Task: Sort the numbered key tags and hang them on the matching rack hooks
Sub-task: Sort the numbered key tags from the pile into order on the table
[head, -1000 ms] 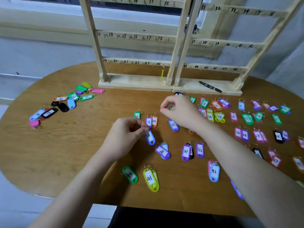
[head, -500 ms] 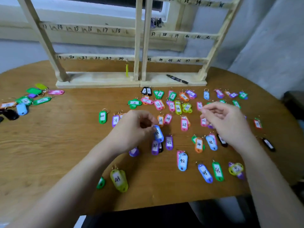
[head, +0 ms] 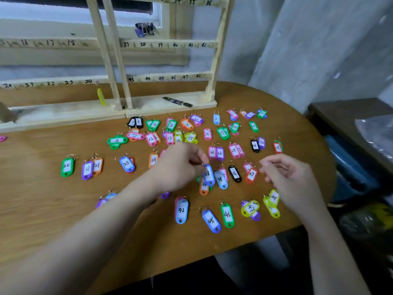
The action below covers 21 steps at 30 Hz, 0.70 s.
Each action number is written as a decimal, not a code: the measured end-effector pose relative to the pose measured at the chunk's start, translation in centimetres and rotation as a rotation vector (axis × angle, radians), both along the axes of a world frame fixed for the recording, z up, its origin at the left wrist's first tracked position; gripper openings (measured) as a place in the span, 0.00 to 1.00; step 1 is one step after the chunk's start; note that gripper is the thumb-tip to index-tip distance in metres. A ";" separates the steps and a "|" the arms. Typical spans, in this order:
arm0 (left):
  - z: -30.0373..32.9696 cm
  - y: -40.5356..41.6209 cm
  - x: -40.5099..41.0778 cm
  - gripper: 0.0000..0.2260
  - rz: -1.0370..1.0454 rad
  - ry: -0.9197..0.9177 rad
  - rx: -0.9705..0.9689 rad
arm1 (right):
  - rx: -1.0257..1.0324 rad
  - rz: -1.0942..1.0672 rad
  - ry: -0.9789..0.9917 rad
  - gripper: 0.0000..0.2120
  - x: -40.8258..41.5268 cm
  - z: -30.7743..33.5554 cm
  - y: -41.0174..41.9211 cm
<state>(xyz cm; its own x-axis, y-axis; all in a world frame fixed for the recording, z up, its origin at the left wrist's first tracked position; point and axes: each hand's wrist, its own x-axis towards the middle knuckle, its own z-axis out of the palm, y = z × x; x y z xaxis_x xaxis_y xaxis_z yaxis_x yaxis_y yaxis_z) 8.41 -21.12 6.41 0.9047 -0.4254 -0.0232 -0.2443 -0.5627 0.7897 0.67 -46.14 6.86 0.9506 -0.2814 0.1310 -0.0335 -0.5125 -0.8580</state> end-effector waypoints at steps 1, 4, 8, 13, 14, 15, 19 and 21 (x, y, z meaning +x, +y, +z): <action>-0.1 -0.7 0.1 0.05 -0.015 -0.001 0.001 | -0.022 -0.009 0.005 0.06 -0.3 0.0 -0.8; -0.5 -2.7 0.7 0.07 -0.055 -0.006 0.023 | -0.037 -0.051 -0.009 0.08 -0.8 0.1 -3.2; -0.9 -5.4 1.4 0.05 -0.061 -0.027 0.032 | -0.003 -0.089 -0.006 0.08 -1.8 0.6 -5.0; -1.0 -8.1 2.2 0.05 -0.152 -0.049 0.091 | 0.015 -0.076 0.019 0.06 -2.5 0.4 -5.8; -1.0 -8.6 2.3 0.05 -0.157 -0.044 0.090 | 0.016 -0.076 0.022 0.06 -2.6 0.3 -5.9; -1.1 -9.1 2.5 0.05 -0.159 -0.040 0.085 | 0.018 -0.076 0.026 0.06 -2.6 0.1 -6.1; -0.9 -11.3 3.0 0.05 -0.159 -0.038 0.049 | 0.021 -0.069 0.042 0.08 -2.6 0.0 -6.4; -0.7 -12.5 3.3 0.06 -0.159 -0.015 0.012 | 0.015 -0.081 0.045 0.07 -2.6 0.0 -6.7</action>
